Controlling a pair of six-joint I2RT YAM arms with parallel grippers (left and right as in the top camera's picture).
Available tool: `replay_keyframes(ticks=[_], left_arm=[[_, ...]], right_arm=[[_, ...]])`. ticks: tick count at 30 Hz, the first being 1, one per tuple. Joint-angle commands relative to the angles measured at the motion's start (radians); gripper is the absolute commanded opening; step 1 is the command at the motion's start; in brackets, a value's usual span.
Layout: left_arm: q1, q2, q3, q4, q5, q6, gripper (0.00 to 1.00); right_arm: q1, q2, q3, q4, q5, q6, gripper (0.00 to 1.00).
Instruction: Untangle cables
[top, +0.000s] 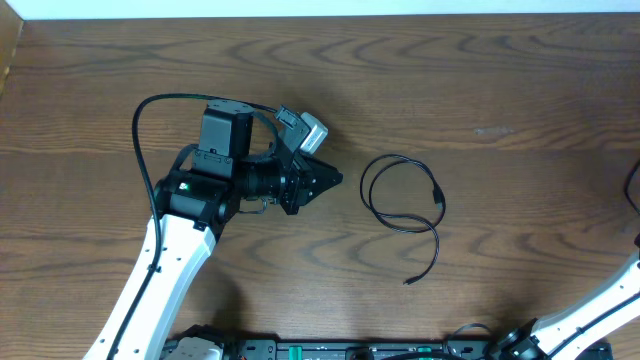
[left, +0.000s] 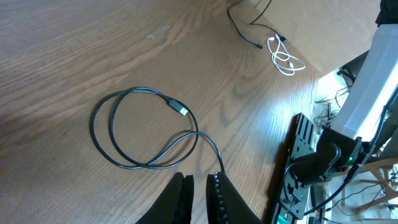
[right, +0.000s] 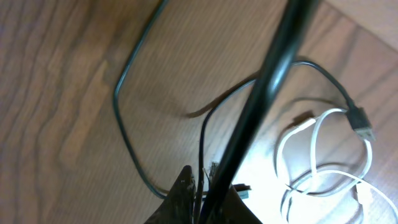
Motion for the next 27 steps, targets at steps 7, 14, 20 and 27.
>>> replay_keyframes(ticks=[7, 14, 20, 27], left_arm=[[-0.002, 0.004, -0.005, 0.004, -0.003, 0.02, 0.14], [-0.002, 0.004, -0.005, 0.004, -0.002, 0.019, 0.14], [-0.002, 0.004, -0.005, 0.004, -0.002, 0.019, 0.14], [-0.002, 0.004, -0.005, 0.0, -0.002, 0.019, 0.14]], right_arm=[[0.01, 0.116, 0.003, -0.016, -0.055, -0.04, 0.07], [0.004, 0.114, 0.004, -0.017, -0.056, -0.017, 0.89], [0.022, 0.07, 0.004, -0.018, -0.094, -0.014, 0.96], [0.038, -0.017, 0.004, -0.046, -0.134, -0.013, 0.95]])
